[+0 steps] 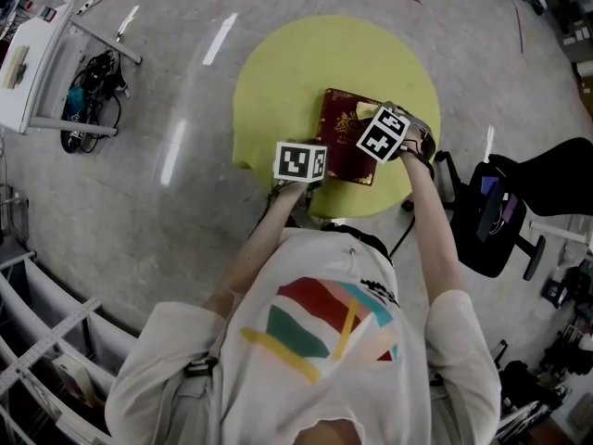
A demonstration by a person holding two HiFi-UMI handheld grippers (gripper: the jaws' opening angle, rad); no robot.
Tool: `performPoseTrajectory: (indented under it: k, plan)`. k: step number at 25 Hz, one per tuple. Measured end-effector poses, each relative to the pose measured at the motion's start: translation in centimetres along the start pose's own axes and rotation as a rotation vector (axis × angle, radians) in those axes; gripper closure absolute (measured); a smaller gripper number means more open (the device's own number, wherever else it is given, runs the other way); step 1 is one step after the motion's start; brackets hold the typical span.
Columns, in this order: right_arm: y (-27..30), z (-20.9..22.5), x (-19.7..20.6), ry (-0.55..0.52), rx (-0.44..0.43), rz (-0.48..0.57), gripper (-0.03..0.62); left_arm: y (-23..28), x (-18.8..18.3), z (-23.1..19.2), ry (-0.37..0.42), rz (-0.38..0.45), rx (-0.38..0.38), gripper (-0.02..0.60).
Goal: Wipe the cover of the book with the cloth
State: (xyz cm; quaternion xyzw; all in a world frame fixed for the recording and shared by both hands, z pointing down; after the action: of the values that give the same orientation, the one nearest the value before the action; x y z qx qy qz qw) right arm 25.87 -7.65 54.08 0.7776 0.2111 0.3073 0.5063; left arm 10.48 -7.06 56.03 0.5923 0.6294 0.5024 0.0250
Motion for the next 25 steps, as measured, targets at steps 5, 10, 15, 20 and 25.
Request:
performPoseTrajectory:
  k: [5, 10, 15, 20, 25]
  plan:
    - [-0.8, -1.7, 0.4, 0.063, -0.072, 0.026, 0.565, 0.0, 0.2, 0.0, 0.005, 0.005, -0.005, 0.442]
    - [-1.6, -3.0, 0.6, 0.121, -0.088, 0.054, 0.565, -0.1, 0.1, 0.1, 0.005, 0.008, -0.005, 0.442]
    - [-2.5, -5.1, 1.0, 0.154, -0.138, 0.07, 0.565, 0.1, 0.2, 0.0, 0.018, 0.012, -0.017, 0.442]
    - [-3.4, -7.0, 1.6, 0.212, -0.156, 0.09, 0.565, 0.0, 0.3, 0.1, 0.023, 0.011, -0.003, 0.442]
    - [-4.4, -9.5, 1.8, 0.262, -0.179, 0.092, 0.566, -0.3, 0.2, -0.3, 0.022, 0.023, -0.002, 0.442]
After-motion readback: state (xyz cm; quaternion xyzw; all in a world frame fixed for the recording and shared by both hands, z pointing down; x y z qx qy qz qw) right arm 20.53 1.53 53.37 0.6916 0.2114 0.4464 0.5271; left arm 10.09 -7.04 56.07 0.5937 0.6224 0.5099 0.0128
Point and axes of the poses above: the fingertips, and each gripper's own axes: y forward along the fingers, z to its right, x out of its underside, the point moved 4 cm from there along -y, backward along the fingers, and after that the axes turned 9 degrees about z, right-handed, at the moved point
